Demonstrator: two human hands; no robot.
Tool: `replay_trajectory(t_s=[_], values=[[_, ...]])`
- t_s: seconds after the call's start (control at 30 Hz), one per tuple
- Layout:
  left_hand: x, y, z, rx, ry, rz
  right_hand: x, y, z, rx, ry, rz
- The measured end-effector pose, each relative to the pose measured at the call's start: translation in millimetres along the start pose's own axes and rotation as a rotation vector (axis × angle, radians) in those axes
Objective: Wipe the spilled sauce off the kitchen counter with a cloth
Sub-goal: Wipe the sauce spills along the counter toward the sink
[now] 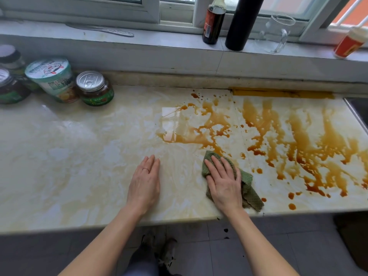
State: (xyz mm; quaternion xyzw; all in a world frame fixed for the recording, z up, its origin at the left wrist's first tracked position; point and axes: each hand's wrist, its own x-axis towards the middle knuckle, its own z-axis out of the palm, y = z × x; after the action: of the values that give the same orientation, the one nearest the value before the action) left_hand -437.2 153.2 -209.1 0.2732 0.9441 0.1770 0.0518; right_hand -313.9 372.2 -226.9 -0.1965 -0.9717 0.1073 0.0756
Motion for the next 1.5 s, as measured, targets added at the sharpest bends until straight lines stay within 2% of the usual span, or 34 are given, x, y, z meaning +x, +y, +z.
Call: replay_trajectory(t_s=[0.1,0.23,0.37,0.53,0.63,0.8,0.93,1.0,1.17,1.27,1.33,1.5], values=[[1,2,0,0.003,0.006,-0.009,-3,-19,4,0.007,0.038,-0.001],[4,1,1,0.012,-0.001,-0.001,4,-63,15,0.015,-0.063,-0.208],[4,-1,-4,0.020,-0.018,0.015,31,-68,18,0.025,-0.086,-0.261],[7,-4,-11,0.023,-0.002,0.026,44,-35,14,0.004,0.009,-0.047],[13,-7,-16,-0.024,0.032,-0.002,41,-45,15,0.034,0.082,-0.015],[30,-16,-20,-0.094,0.074,-0.020,51,-91,26,0.061,-0.038,-0.269],[49,-25,-23,-0.106,0.106,-0.059,82,-117,37,0.010,-0.097,-0.321],[59,-29,-24,-0.103,0.104,-0.070,95,-113,38,-0.022,-0.105,-0.285],[80,-32,-28,-0.094,0.081,-0.095,104,-72,33,-0.063,-0.006,0.085],[89,-34,-28,-0.081,0.072,-0.104,90,-68,33,-0.031,0.083,0.183],[91,-35,-27,-0.083,0.055,-0.115,86,-81,35,-0.012,0.085,0.150],[89,-35,-23,-0.079,0.052,-0.114,94,-127,45,0.000,-0.023,-0.177]])
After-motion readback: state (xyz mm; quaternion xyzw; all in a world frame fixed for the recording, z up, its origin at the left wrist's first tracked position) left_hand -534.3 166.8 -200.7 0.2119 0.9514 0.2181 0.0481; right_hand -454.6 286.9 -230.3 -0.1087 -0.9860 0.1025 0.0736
